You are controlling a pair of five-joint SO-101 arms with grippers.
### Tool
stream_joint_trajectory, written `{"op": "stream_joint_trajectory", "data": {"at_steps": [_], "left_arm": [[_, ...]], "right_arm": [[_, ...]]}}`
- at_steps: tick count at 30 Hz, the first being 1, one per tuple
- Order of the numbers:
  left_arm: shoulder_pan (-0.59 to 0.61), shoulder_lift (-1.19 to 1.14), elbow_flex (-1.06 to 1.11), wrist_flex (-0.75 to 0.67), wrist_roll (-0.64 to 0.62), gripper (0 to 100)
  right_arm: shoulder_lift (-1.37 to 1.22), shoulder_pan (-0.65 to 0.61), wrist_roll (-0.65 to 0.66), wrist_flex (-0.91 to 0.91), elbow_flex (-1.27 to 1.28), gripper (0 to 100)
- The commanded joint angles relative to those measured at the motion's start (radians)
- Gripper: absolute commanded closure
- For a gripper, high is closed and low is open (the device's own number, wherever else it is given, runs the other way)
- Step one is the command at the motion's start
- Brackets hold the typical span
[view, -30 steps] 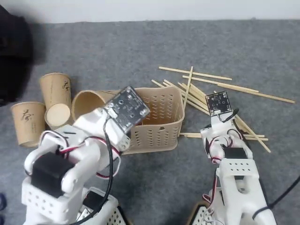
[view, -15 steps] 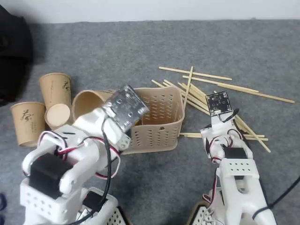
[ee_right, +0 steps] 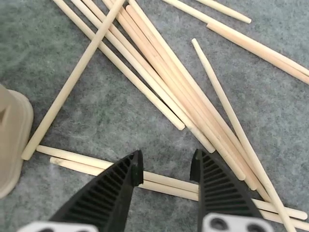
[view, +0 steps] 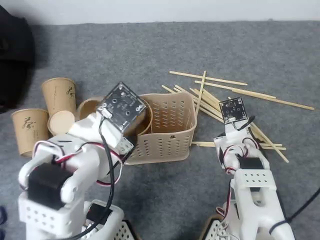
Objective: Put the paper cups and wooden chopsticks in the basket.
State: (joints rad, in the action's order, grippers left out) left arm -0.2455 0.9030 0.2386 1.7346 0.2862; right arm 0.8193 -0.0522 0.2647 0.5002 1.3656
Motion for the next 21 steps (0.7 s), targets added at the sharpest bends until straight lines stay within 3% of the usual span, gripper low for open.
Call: {"op": "stream_joint_trajectory", "data": {"at_steps": [1,6,10,13,18,21], "left_arm": [[0.011,0.011,-0.087,0.021,-0.014,78],[0.014,0.003,-0.122,0.012,0.006,77],[0.038,0.011,-0.108,-0.074,0.026,77],[0.178,0.012,-0.111,-0.193,0.028,77],[0.568,0.002,-0.048,-0.506,0.026,77],[0.683,0.002,0.053,-0.69,0.026,77]], "right_arm": [[0.002,-0.007,0.02,-0.018,-0.009,81.9],[0.002,-0.007,0.02,-0.018,-0.009,81.9],[0.004,-0.007,0.02,-0.015,-0.009,81.9],[0.004,-0.007,0.02,-0.015,-0.009,81.9],[0.004,-0.007,0.02,-0.015,-0.009,81.9],[0.004,-0.007,0.02,-0.015,-0.009,81.9]]}}
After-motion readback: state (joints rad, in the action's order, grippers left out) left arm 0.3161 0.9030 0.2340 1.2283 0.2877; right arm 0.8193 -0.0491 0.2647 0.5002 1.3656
